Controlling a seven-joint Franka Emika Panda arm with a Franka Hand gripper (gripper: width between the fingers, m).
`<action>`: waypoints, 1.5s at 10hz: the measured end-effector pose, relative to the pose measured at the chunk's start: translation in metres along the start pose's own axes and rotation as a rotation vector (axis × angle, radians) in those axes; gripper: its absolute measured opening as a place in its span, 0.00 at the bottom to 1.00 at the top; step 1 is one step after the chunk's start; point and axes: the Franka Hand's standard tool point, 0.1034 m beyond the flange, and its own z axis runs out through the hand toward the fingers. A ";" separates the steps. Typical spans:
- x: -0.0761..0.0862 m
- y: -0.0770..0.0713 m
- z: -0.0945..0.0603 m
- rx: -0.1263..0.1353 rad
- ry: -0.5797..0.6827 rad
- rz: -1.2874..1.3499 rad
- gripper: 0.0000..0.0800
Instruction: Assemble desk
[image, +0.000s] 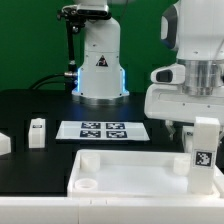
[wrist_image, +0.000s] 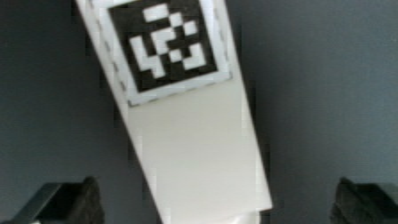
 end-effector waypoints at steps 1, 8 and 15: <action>0.000 0.000 0.000 0.000 0.000 0.001 0.81; 0.010 0.008 -0.002 0.009 0.000 0.053 0.48; 0.010 0.008 -0.002 0.010 0.001 0.054 0.00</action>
Offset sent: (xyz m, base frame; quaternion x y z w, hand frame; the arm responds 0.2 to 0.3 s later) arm 0.0028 -0.0005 0.0023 0.0362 -0.0133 0.0432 0.9983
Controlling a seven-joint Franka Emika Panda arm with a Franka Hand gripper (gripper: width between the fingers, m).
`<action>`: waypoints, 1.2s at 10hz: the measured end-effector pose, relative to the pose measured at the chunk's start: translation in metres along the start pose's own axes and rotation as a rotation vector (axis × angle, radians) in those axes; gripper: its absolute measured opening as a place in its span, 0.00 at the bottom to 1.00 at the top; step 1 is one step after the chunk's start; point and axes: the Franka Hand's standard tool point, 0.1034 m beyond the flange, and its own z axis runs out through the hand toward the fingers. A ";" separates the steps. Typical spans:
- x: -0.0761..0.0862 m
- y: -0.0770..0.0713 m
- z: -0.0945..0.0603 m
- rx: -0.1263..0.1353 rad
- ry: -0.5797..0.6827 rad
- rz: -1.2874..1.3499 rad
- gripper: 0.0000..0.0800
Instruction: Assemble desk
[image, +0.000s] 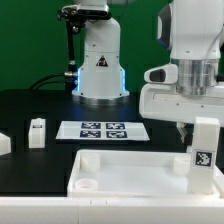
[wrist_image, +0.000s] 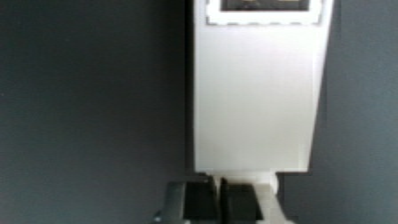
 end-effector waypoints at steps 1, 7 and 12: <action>0.000 0.000 0.000 -0.001 -0.001 -0.002 0.00; 0.000 0.000 0.001 -0.005 0.000 -0.020 0.57; 0.000 0.000 0.000 -0.003 -0.001 -0.018 0.81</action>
Offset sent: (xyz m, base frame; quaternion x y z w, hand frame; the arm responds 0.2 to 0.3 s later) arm -0.0009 0.0039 -0.0001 0.0365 -0.0115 0.0313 0.9988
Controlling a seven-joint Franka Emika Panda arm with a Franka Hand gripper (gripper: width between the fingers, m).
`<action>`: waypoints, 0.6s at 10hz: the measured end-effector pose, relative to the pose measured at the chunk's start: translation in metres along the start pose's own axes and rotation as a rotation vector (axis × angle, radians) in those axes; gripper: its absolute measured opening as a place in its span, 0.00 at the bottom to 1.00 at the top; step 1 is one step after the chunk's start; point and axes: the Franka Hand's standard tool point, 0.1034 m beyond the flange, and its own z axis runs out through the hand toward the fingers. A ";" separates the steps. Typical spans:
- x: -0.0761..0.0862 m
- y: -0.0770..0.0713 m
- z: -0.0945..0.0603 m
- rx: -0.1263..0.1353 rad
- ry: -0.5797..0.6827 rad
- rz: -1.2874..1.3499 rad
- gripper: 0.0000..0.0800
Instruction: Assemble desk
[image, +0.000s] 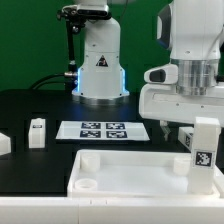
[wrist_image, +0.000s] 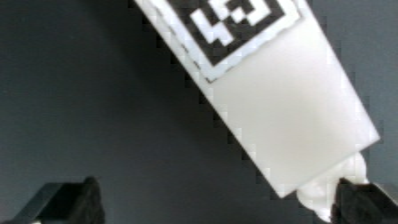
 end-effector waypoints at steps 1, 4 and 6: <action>0.000 -0.006 -0.012 0.014 -0.010 -0.008 0.81; -0.033 -0.034 -0.023 0.022 -0.019 -0.045 0.81; -0.047 -0.045 -0.022 0.013 -0.012 -0.108 0.81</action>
Offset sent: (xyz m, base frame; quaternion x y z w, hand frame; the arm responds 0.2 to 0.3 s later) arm -0.0265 0.0544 0.0152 -0.0657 0.0072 -0.0175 0.9977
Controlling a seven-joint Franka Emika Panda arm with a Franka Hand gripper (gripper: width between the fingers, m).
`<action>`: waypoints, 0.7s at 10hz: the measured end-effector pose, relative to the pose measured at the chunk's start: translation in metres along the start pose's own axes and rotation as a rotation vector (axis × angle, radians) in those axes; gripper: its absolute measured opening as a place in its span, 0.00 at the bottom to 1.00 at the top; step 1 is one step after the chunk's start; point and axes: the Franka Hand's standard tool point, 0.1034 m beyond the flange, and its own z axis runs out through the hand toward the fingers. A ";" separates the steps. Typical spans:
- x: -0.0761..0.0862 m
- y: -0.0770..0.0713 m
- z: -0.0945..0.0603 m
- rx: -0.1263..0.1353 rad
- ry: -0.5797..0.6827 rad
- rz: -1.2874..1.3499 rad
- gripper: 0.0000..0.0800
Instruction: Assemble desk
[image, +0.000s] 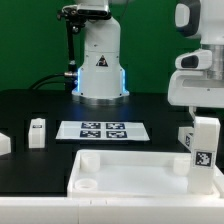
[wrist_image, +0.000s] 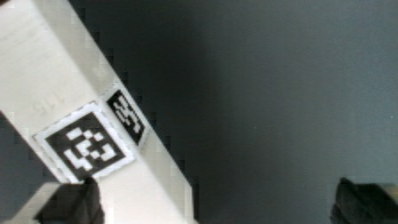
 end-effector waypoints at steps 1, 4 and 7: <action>0.002 0.002 0.000 0.000 0.001 0.006 0.81; -0.006 -0.007 0.009 -0.024 0.019 -0.250 0.81; -0.019 -0.012 0.012 -0.019 0.026 -0.324 0.81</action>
Offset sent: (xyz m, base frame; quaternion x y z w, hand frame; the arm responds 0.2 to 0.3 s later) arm -0.0065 0.0271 -0.0055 -0.0350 0.0095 -0.2697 0.9623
